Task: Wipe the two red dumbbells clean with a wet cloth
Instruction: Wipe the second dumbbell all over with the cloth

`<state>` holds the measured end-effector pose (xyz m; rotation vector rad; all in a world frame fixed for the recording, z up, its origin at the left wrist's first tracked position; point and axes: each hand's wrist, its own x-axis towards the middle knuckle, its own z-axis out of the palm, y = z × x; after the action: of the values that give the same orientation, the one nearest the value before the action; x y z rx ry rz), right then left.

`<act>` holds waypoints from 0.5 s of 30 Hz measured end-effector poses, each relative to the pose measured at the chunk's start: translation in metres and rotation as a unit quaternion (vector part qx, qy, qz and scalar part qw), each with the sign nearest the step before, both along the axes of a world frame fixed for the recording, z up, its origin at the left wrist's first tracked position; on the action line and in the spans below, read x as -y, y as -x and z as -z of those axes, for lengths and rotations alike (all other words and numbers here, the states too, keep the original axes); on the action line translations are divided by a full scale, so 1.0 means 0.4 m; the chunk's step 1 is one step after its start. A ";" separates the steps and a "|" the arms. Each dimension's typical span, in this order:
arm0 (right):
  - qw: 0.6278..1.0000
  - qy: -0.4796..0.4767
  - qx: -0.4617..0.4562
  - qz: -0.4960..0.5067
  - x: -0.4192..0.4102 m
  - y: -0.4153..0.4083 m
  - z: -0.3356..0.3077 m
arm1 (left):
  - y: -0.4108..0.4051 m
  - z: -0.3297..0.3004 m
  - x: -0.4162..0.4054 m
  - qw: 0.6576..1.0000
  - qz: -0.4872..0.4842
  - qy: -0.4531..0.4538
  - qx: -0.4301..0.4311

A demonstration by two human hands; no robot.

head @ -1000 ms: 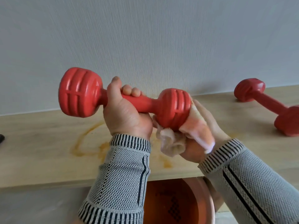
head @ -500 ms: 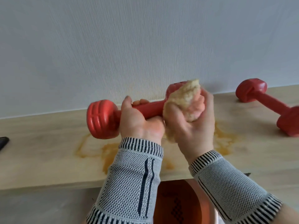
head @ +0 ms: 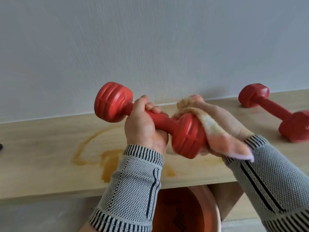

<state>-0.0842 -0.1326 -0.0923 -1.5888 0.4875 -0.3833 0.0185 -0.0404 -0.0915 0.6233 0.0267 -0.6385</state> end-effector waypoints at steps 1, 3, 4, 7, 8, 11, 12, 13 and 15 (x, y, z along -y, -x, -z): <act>0.992 0.120 0.001 0.034 -0.012 0.000 -0.003 | -0.007 0.003 -0.001 1.000 -0.009 -0.015 0.004; 0.971 0.207 0.073 0.098 -0.043 0.009 -0.003 | -0.008 0.005 0.004 0.999 -0.020 -0.041 -0.008; 0.958 0.239 0.102 0.122 -0.056 0.017 -0.002 | -0.004 0.003 0.006 0.998 -0.020 -0.051 -0.023; 0.937 0.260 0.140 0.186 -0.048 0.053 0.005 | 0.020 -0.005 0.021 0.997 0.008 -0.063 -0.048; 0.937 0.235 0.137 0.220 -0.028 0.070 0.001 | 0.033 -0.006 0.031 0.996 0.030 -0.068 -0.047; 0.917 0.210 0.116 0.319 0.050 0.136 -0.021 | 0.074 -0.004 0.079 0.988 0.101 -0.112 -0.036; 0.907 0.209 0.108 0.349 0.074 0.161 -0.032 | 0.087 0.001 0.102 0.983 0.118 -0.135 -0.030; 0.895 0.209 0.095 0.382 0.103 0.190 -0.044 | 0.104 0.004 0.130 0.979 0.134 -0.155 -0.021; 0.873 0.207 0.047 0.439 0.163 0.250 -0.058 | 0.139 0.006 0.193 0.967 0.170 -0.187 0.010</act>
<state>-0.1844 -0.1978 -0.0693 -1.6617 1.1059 -1.3223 -0.0372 -0.1176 -0.0940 1.0129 0.0217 -0.9720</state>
